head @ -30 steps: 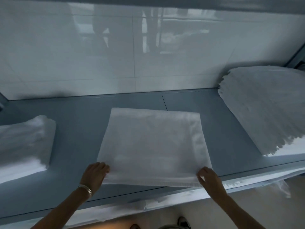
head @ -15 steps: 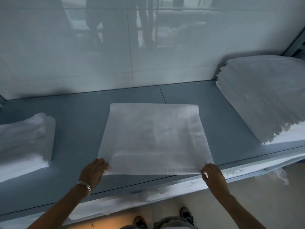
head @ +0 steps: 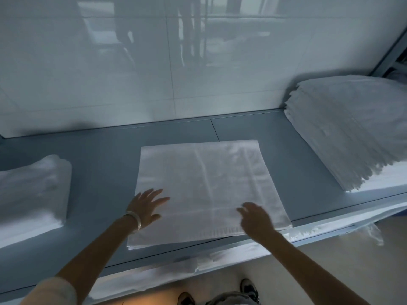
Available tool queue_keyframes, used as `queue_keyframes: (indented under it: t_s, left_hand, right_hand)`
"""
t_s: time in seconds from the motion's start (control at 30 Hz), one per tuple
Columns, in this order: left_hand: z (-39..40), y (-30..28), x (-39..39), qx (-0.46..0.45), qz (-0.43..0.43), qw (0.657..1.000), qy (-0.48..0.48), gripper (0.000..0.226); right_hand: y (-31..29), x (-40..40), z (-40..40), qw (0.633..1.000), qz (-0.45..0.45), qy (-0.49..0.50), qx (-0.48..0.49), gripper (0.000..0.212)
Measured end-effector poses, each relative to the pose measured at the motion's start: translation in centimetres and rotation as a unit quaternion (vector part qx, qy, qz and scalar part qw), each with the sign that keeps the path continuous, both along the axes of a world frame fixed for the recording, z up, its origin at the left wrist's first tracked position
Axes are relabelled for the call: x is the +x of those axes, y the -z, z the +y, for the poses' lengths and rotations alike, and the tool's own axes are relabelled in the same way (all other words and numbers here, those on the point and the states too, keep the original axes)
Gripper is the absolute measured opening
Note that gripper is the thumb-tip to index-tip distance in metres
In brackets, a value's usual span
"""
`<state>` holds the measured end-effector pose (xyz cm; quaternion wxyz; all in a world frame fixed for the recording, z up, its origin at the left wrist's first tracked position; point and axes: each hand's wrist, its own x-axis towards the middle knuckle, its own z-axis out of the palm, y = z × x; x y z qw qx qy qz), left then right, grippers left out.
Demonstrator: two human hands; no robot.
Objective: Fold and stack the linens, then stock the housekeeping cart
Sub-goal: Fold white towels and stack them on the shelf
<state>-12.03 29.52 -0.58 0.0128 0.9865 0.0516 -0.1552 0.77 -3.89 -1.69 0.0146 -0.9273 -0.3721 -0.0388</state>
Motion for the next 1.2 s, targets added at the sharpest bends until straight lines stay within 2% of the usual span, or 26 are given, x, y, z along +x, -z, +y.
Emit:
queue_keyframes:
  t_s: [0.07,0.13,0.2,0.23,0.3,0.33,0.4,0.43,0.53,0.63,0.67,0.77,0.83,0.93,1.0,1.03,1.1,1.2]
  left_hand:
    - [-1.1,0.9,1.0,0.003,0.059,0.998,0.006,0.073]
    - [-1.7,1.9,0.9,-0.019,0.086,0.996,-0.008,0.074]
    - [-1.5,2.8,-0.1,-0.032,0.082,0.996,-0.033,0.075]
    - [-1.4,3.1,-0.9,-0.022,0.090,0.995,-0.042,0.077]
    - [-1.6,3.3,-2.3,-0.027,0.091,0.993,-0.072,0.077]
    - [-2.0,3.3,-2.9,-0.032,0.077,0.993,-0.077,0.076]
    - [-3.2,3.5,-3.5,-0.006,0.041,0.996,-0.084,0.076]
    - [-3.7,3.8,-3.4,-0.014,0.066,0.991,-0.112,0.075]
    - [-6.0,5.9,-2.6,-0.002,0.019,0.990,-0.136,0.069]
    - [-9.7,2.3,-2.1,0.010,0.080,0.989,-0.122,0.068]
    - [-11.0,2.3,-1.9,0.022,0.060,0.992,-0.114,0.065]
    - [-14.6,1.8,-2.5,-0.002,0.172,0.983,-0.065,0.070]
    - [-16.5,1.0,-2.3,-0.019,0.179,0.984,-0.013,0.072]
    - [-18.7,0.2,-0.8,-0.148,0.164,0.974,0.042,0.075]
    - [-18.9,-0.2,0.3,-0.250,0.128,0.958,0.051,0.077]
    - [-18.5,-0.3,1.0,-0.252,0.111,0.959,0.062,0.077]
    - [-16.4,0.5,1.7,-0.165,0.079,0.980,0.080,0.076]
    - [-11.8,2.0,1.4,-0.060,0.069,0.995,0.026,0.075]
  right_hand:
    - [0.2,-1.3,3.9,0.992,0.104,-0.044,-0.047,0.046]
    - [0.4,-1.5,5.3,0.967,0.221,-0.009,-0.130,0.053]
    - [1.8,-0.8,4.6,0.963,0.226,0.014,-0.143,0.053]
    - [2.3,-0.3,3.9,0.966,0.209,0.027,-0.152,0.059]
    - [2.6,1.3,2.3,0.970,0.188,0.057,-0.145,0.091]
    - [2.5,1.9,1.9,0.965,0.210,0.082,-0.137,0.094]
    - [2.1,2.1,2.6,0.953,0.238,0.128,-0.141,0.059]
    - [1.8,1.6,3.7,0.956,0.220,0.141,-0.136,0.050]
    - [1.3,-1.2,8.4,0.955,0.239,0.141,-0.104,0.053]
    - [1.5,-3.8,11.7,0.953,0.270,0.087,-0.104,0.061]
    - [1.6,-3.8,12.0,0.953,0.268,0.086,-0.114,0.067]
    - [2.1,-1.5,11.1,0.959,0.245,0.056,-0.127,0.063]
    - [1.8,2.2,9.9,0.957,0.246,-0.009,-0.155,0.058]
    - [0.1,7.7,8.3,0.940,0.230,-0.088,-0.238,0.066]
    - [-0.7,9.2,7.1,0.943,0.170,-0.068,-0.279,0.073]
    - [-0.9,9.3,6.7,0.948,0.142,-0.042,-0.282,0.073]
    - [-1.0,8.5,6.0,0.959,0.109,-0.006,-0.261,0.060]
    - [-0.4,5.9,4.5,0.972,0.132,-0.047,-0.188,0.048]
